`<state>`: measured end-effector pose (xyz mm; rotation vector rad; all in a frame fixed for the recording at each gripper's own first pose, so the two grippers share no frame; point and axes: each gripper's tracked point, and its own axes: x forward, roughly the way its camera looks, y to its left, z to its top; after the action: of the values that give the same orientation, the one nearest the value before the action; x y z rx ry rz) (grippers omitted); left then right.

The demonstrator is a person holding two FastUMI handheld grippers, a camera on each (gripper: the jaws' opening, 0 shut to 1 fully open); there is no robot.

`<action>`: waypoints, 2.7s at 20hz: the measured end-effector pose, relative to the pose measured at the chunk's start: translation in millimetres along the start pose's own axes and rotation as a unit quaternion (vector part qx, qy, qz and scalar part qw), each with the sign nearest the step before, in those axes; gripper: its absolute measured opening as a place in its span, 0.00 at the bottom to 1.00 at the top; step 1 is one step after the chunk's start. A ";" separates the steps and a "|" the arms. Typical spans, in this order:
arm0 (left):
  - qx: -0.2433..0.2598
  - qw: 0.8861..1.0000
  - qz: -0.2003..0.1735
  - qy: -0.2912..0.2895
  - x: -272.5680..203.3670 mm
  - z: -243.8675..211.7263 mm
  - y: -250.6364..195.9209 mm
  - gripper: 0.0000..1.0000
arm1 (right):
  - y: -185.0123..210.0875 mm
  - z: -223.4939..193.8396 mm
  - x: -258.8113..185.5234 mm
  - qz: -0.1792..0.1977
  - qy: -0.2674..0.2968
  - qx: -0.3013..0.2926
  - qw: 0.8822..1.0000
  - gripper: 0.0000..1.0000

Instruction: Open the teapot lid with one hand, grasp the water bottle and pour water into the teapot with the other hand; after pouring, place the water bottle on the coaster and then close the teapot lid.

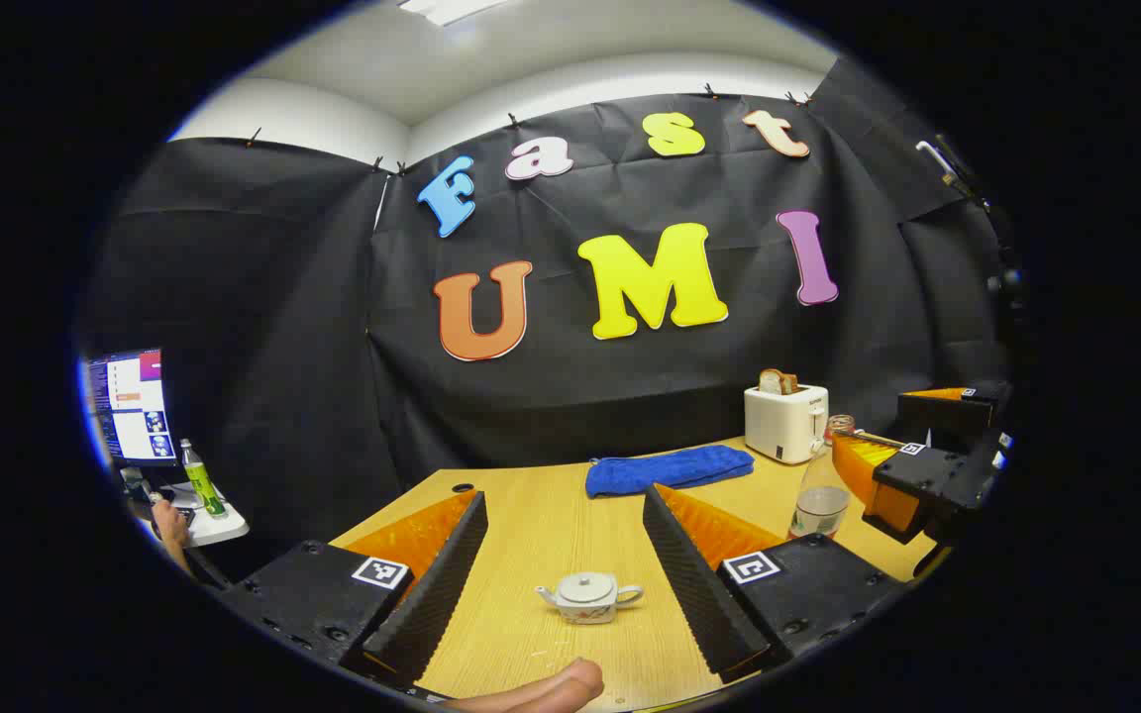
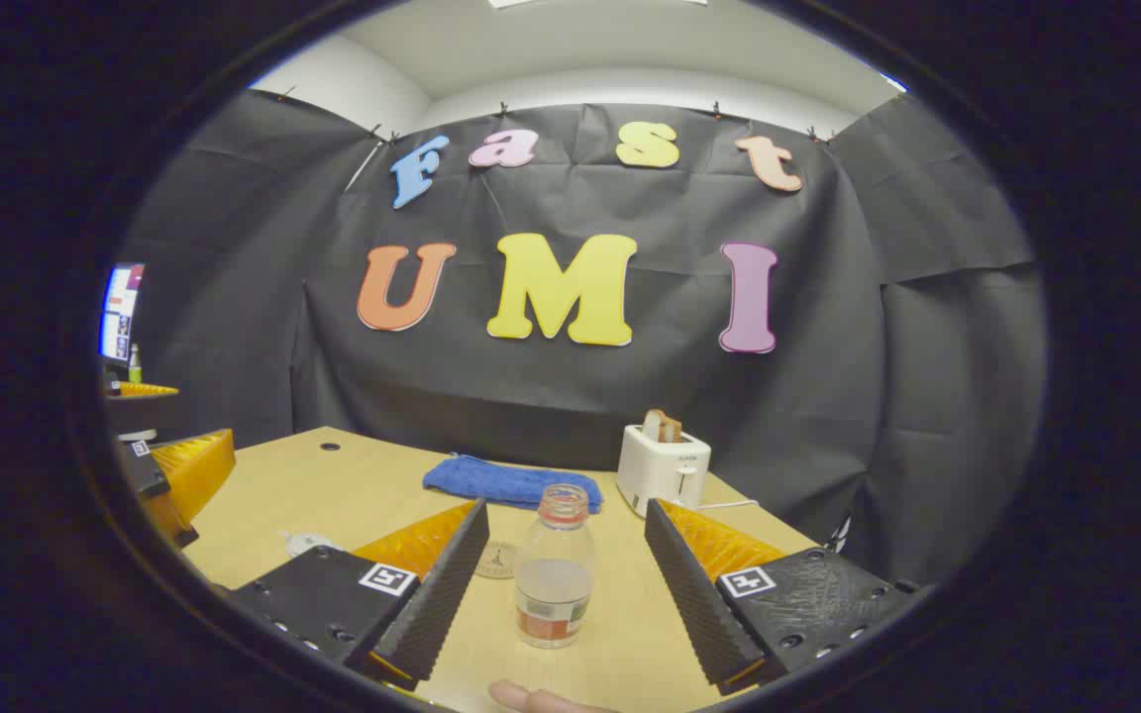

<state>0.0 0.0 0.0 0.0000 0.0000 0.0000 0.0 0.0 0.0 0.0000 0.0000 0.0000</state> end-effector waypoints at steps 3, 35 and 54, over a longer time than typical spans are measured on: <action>-0.019 1.000 0.006 -0.001 2.9 1.6 12.4 0.99 | -2.7 -2.3 -0.4 0.006 0.009 0.012 1.000 0.97; -0.067 0.994 -0.055 0.069 95.9 -114.5 -24.7 0.96 | -19.9 -4.0 -5.3 0.000 0.021 0.017 1.000 0.97; -0.028 0.990 -0.086 0.109 102.1 -144.3 -38.3 0.14 | -9.0 -24.5 3.2 0.010 0.053 0.023 0.998 0.98</action>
<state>102.1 -38.3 -144.3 -0.0558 0.2183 -0.1730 3.2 -9.0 -24.5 0.0465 0.1059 0.0192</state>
